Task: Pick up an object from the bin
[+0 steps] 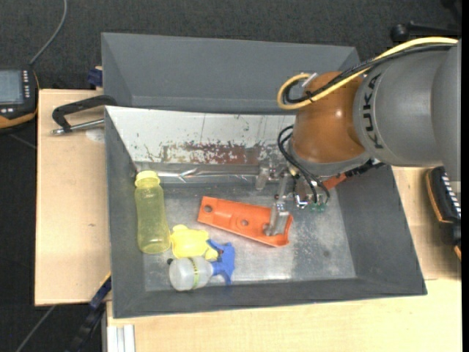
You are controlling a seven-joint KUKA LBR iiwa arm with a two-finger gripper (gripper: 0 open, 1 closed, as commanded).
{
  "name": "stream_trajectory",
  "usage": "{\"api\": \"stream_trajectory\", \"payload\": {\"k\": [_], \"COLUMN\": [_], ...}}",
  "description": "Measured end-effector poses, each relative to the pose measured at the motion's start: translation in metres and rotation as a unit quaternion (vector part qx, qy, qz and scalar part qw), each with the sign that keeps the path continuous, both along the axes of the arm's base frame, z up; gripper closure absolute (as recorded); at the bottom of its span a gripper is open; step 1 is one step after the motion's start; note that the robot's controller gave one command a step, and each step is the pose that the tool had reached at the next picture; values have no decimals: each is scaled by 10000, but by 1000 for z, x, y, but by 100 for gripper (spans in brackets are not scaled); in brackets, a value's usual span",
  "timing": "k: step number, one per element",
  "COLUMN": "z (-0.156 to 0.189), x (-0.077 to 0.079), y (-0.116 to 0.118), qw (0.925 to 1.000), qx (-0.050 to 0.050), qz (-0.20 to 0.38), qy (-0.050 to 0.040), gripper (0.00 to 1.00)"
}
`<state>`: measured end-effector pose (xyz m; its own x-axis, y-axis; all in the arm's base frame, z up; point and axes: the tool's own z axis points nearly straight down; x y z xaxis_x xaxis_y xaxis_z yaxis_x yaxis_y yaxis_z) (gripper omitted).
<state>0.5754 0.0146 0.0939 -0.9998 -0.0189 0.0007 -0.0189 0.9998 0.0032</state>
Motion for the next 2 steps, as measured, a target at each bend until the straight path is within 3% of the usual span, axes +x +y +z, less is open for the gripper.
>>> {"api": "stream_trajectory", "payload": {"k": [1,2], "z": [-23,-23], "x": [-11,-11], "y": [19,19], "qw": [9998,9998], "qx": [-2,-2], "qz": [185,185], "qy": [-55,-55], "gripper": [100,100]}}
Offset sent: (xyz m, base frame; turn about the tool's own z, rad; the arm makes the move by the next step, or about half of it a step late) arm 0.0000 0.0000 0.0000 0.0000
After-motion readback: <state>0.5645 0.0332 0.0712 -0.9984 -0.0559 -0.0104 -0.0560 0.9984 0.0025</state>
